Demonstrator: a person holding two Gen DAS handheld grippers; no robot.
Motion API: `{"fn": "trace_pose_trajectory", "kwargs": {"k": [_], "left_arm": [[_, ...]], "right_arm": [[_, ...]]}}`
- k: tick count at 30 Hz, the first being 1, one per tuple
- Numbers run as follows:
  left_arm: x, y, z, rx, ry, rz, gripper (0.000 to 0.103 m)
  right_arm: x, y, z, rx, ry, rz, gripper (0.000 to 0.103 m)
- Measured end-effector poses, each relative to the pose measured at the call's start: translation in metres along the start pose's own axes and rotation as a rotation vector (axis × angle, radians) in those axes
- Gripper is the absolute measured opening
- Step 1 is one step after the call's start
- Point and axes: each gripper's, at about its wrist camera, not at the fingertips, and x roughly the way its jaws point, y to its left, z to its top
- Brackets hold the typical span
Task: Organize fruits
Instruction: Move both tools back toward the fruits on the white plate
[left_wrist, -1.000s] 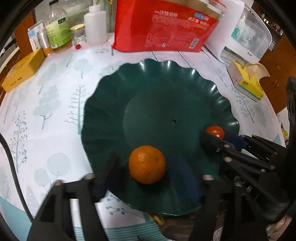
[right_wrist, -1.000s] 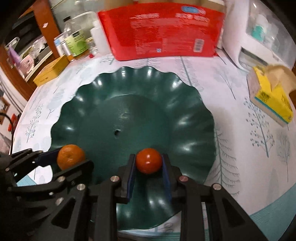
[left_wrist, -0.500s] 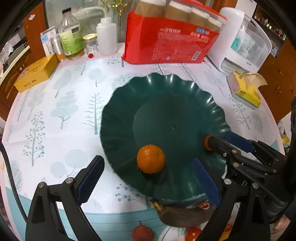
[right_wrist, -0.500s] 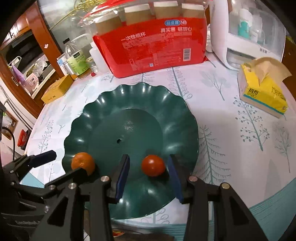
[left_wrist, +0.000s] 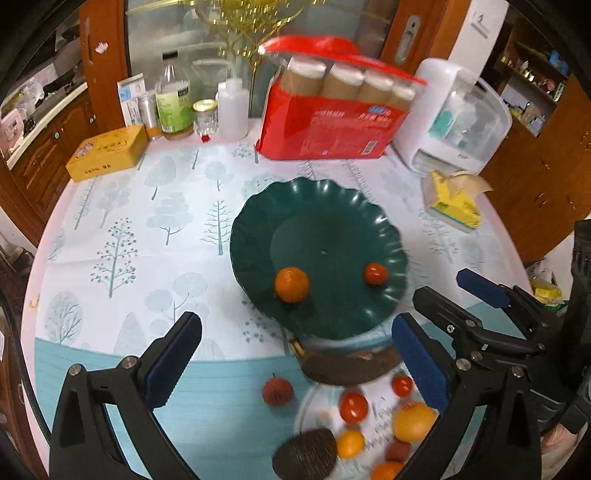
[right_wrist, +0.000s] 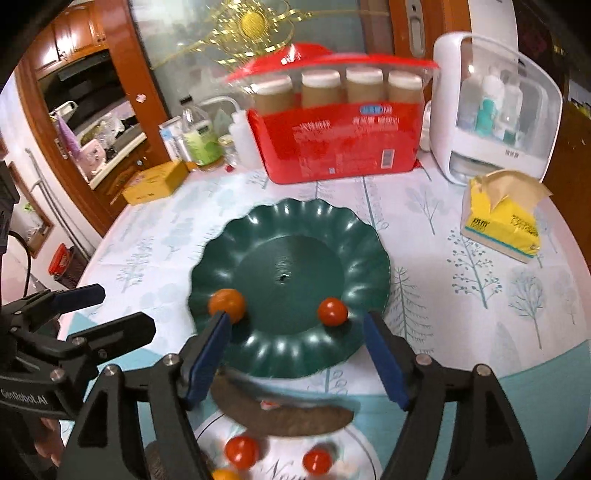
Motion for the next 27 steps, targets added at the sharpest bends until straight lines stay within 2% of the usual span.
{"fn": "trace_pose_trajectory", "kwargs": {"k": [5,9,15,19,24,27], "left_arm": [[-0.051,-0.011,-0.019,0.005,-0.112,0.000,0.102],[-0.079,-0.023,-0.036,0.030,-0.155,0.027,0.102],[-0.101,-0.041,-0.067,0.026,-0.121,0.053,0.102],[-0.109,-0.054,-0.089,0.035,-0.132,0.112,0.102],[-0.108,-0.061,-0.117,0.000,-0.122,0.136,0.102],[-0.098,-0.062,-0.134,-0.029,-0.081,0.137,0.102]], "right_arm": [[-0.045,0.009,-0.012,-0.036,-0.083,0.040,0.075],[-0.075,0.012,-0.027,-0.053,-0.112,0.071,0.075],[-0.107,0.005,-0.051,-0.105,-0.081,0.078,0.075],[-0.125,-0.009,-0.068,-0.122,-0.053,0.096,0.075],[-0.137,-0.018,-0.092,-0.184,-0.058,0.087,0.078],[-0.137,-0.019,-0.113,-0.229,-0.046,0.108,0.078]]}}
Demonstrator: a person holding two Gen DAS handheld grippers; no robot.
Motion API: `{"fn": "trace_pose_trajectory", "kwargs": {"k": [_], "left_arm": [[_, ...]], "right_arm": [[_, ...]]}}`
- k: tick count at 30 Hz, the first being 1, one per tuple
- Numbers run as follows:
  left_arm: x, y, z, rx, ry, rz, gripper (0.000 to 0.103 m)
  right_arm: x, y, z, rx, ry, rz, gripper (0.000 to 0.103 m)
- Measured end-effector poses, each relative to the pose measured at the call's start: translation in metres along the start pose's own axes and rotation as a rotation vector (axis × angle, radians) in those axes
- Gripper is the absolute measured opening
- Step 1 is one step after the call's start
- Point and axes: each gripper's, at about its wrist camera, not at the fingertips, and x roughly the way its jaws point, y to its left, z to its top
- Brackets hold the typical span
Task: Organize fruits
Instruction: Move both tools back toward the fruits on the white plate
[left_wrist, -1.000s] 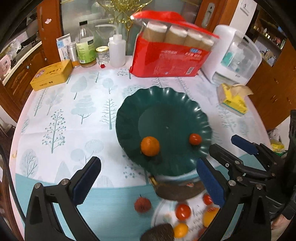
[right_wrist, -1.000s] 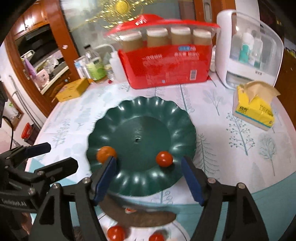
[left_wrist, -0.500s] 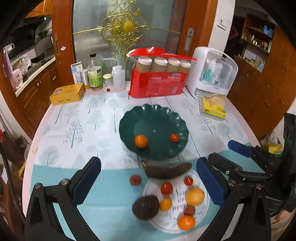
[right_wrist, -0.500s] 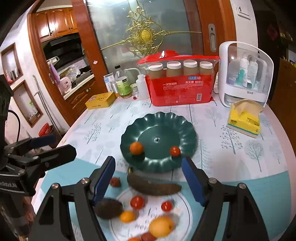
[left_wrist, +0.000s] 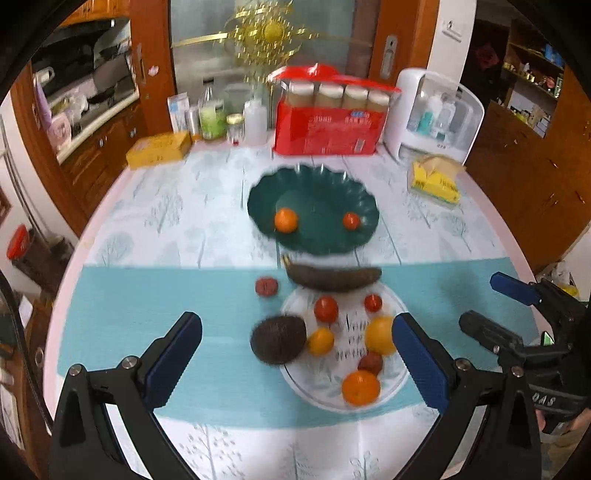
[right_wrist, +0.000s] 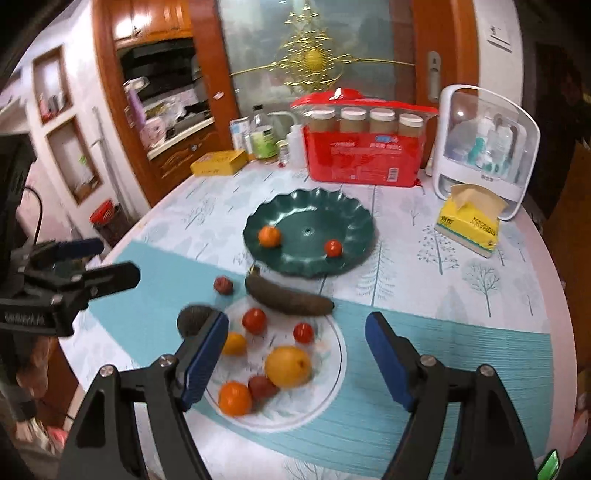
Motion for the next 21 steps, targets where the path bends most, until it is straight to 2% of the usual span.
{"fn": "trace_pose_trajectory", "kwargs": {"k": [5,10,15,21], "left_arm": [[0.014,0.003,-0.030,-0.037,0.067,0.029,0.101],[0.035,0.014,-0.047,-0.052,0.154,0.065,0.099],[0.057,0.022,-0.055,-0.016,0.206,0.084,0.099],[0.086,0.027,-0.053,0.026,0.259,0.075,0.099]], "right_arm": [[0.014,0.012,-0.032,-0.065,0.058,0.068,0.078],[0.039,0.020,-0.065,-0.045,0.129,0.125,0.077],[0.059,0.026,-0.082,-0.008,0.174,0.178,0.072],[0.081,0.028,-0.089,0.049,0.195,0.190,0.070]]}}
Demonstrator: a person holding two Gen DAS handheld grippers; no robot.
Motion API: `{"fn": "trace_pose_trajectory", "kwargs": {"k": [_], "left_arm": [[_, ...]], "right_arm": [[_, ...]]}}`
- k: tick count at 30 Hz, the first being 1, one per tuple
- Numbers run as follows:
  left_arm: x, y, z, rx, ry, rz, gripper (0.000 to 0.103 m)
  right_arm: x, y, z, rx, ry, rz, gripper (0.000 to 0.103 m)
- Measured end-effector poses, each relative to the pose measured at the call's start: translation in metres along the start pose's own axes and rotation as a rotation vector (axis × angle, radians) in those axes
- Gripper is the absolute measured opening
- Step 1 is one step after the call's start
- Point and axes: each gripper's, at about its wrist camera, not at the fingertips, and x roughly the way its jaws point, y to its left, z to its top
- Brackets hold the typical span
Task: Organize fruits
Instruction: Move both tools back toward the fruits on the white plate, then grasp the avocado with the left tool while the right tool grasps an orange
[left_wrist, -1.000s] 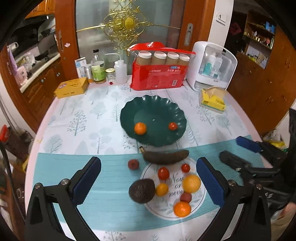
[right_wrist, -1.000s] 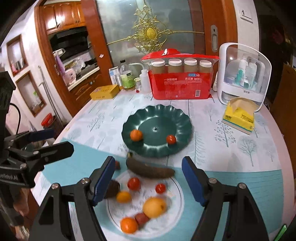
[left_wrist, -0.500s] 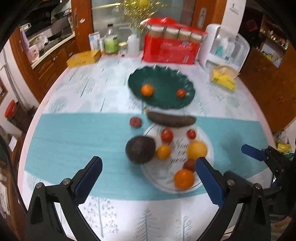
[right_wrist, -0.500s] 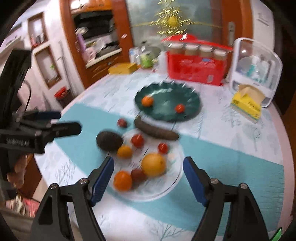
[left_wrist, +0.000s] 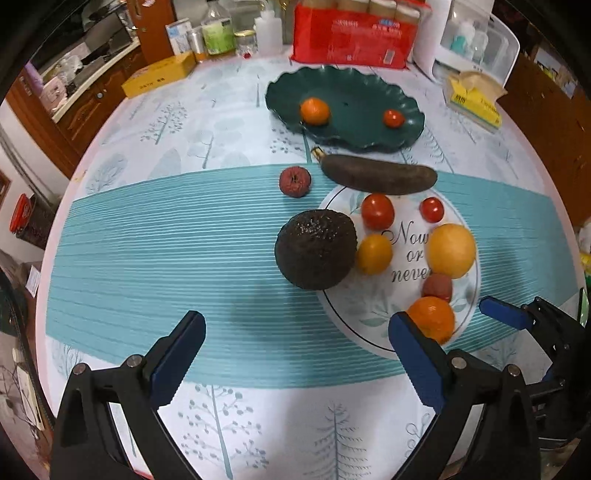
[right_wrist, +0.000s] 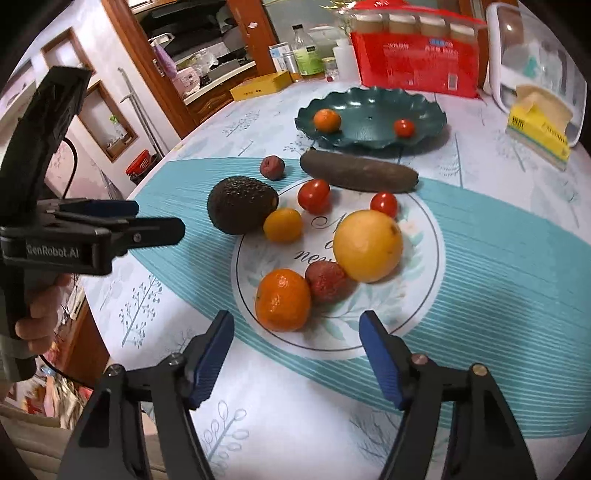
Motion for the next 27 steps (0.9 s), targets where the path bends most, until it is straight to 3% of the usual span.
{"fn": "trace_pose_trajectory", "kwargs": {"k": [8,19,27], "left_arm": [[0.034,0.007,0.027,0.045,0.041,-0.013,0.097],[0.068,0.005,0.055,0.083,0.107,-0.104,0.095],[0.080,0.000,0.066,0.092,0.124,-0.198,0.071]], "right_arm": [[0.034,0.007,-0.003,0.054,0.076,0.026,0.053],[0.041,0.009,0.001,0.114,0.025,-0.005,0.050],[0.044,0.013,0.002,0.121,0.018,-0.013,0.039]]}}
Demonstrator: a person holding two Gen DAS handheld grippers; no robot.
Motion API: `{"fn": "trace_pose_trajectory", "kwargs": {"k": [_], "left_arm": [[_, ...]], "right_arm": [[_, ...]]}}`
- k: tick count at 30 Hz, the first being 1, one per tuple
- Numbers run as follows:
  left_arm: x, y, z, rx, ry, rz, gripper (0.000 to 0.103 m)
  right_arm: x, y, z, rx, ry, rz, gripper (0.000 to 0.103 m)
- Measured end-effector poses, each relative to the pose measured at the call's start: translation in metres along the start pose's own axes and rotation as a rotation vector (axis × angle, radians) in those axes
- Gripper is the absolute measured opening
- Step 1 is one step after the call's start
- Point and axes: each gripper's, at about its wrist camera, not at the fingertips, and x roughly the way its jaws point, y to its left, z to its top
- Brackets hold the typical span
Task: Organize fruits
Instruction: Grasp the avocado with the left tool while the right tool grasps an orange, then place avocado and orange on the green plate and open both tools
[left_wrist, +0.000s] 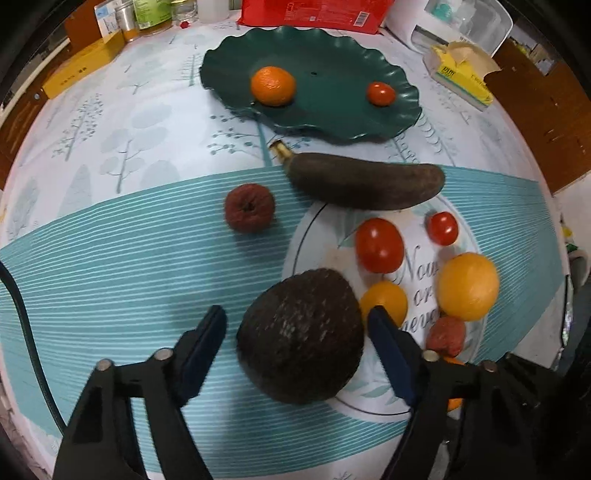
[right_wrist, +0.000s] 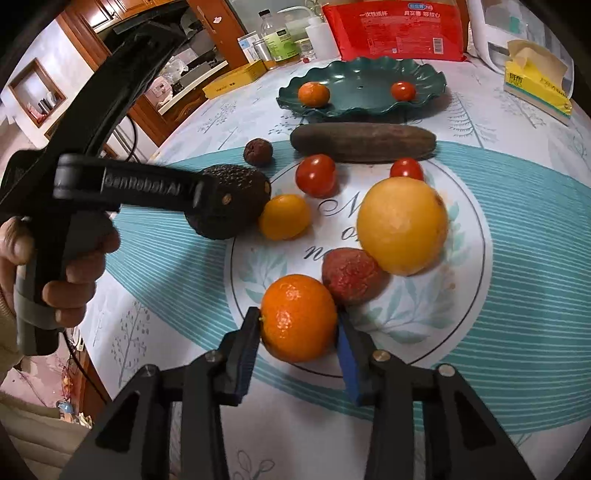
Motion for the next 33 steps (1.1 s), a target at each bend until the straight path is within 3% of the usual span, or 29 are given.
{"fn": "trace_pose_trajectory", "kwargs": {"k": [2,6,18,26,33], "left_arm": [[0.002,0.002,0.002,-0.012,0.002,-0.025,0.063],[0.003,0.004,0.000,-0.023,-0.011,-0.044,0.062],[-0.021,0.003,-0.044,-0.071,-0.046,0.022,0.061],[-0.067,-0.014,-0.071,-0.112,-0.130,0.040,0.061],[-0.127,-0.036,-0.047,-0.092,-0.227,0.063,0.061]], "right_arm": [[0.001,0.001,0.001,-0.002,-0.002,-0.006,0.039],[0.000,0.000,0.000,0.011,-0.009,-0.002,0.038],[-0.010,0.017,-0.006,-0.082,-0.005,0.026,0.037],[-0.038,0.025,-0.003,-0.174,-0.031,0.037,0.036],[-0.085,0.025,0.044,-0.262,-0.106,0.006,0.036]]}}
